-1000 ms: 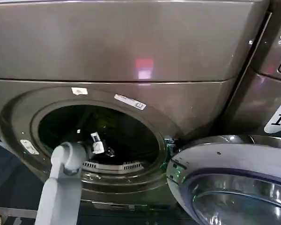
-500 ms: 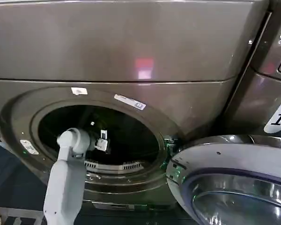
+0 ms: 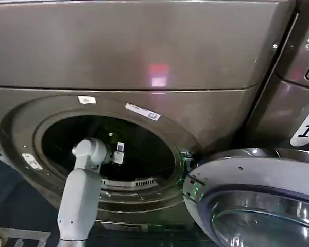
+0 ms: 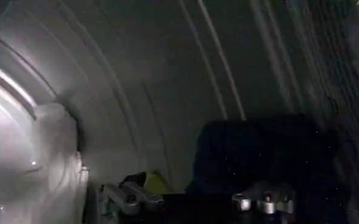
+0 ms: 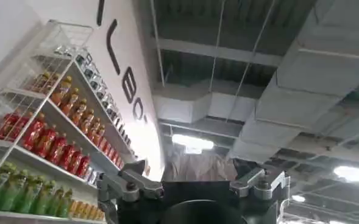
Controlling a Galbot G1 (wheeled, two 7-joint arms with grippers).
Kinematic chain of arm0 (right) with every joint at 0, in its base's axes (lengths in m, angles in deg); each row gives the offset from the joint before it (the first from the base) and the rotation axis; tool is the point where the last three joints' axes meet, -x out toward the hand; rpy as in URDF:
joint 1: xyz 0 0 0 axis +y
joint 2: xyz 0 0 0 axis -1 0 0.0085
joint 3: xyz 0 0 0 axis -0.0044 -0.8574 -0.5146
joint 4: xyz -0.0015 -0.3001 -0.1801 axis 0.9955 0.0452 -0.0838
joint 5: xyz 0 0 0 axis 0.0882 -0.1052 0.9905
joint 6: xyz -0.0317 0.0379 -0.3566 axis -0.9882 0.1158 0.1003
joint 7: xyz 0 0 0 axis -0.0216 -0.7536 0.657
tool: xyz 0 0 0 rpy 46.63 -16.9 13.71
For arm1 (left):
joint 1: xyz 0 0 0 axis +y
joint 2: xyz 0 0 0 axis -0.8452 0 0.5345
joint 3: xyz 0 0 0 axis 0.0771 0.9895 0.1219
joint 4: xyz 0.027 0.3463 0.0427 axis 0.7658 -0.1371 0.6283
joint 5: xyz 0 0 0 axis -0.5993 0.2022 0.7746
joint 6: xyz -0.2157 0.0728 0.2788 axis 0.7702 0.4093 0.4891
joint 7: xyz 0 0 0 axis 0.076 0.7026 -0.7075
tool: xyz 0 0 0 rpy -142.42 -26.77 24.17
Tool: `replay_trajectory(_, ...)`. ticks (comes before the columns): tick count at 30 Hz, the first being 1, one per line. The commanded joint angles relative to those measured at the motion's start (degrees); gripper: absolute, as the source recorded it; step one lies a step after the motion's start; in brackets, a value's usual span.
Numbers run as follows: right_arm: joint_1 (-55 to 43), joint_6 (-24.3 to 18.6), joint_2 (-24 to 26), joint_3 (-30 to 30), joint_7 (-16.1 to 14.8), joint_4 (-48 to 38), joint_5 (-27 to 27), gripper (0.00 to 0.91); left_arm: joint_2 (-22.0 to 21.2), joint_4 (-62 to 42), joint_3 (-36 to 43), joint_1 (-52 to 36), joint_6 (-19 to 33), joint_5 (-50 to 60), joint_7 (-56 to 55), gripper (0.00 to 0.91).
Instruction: Grasp the clothes from the dryer.
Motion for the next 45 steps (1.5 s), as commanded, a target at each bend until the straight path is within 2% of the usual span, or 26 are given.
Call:
replay_trajectory(1,-0.09,0.02,0.06,-0.23,0.04,-0.05,0.00,0.907,-0.04,-1.98,0.15,-0.03,-1.82,0.95,0.26,0.000)
replay_trajectory(7,-0.18,-0.09,0.13,-0.43,0.00,-0.47,0.05,0.907,-0.61,-1.32,0.61,-0.28,-2.42,0.51,0.24,0.000)
replay_trajectory(13,-0.39,-0.50,0.21,-0.89,0.02,-1.04,1.35,0.907,-0.65,0.16,0.54,-0.57,-5.27,-2.69,-0.72,0.000)
replay_trajectory(16,-0.62,-0.42,0.15,-1.16,-0.01,-0.96,1.35,0.907,-0.78,1.45,0.28,-0.61,-5.19,-8.54,-6.30,0.000)
replay_trajectory(22,-0.52,-0.62,0.16,-1.25,-0.21,-1.15,1.45,0.907,-1.18,3.89,-0.06,-0.07,-9.49,-23.54,-23.49,0.000)
replay_trajectory(25,-0.68,-0.75,-0.13,-1.66,-0.21,-0.88,1.44,0.907,-1.50,2.67,0.10,-0.12,-10.92,-25.42,-30.81,0.000)
replay_trajectory(30,-0.52,-1.09,-0.09,-2.36,0.01,-0.68,0.63,0.907,-2.67,2.07,0.72,-0.08,-17.29,-30.70,-47.09,0.000)
replay_trajectory(33,-0.16,-0.28,0.01,-2.98,0.52,0.62,-2.17,0.907,-3.56,2.64,1.95,-0.28,-26.71,-39.91,-58.30,0.000)
replay_trajectory(37,-0.30,-0.39,0.25,-3.68,1.43,1.99,-4.40,0.907,-5.70,4.56,2.48,0.13,-34.48,-47.61,-69.85,0.000)
replay_trajectory(45,-0.84,0.09,0.04,-3.10,-0.31,3.42,-9.79,0.907,-8.12,9.34,2.65,2.21,-38.54,-59.66,-77.66,0.000)
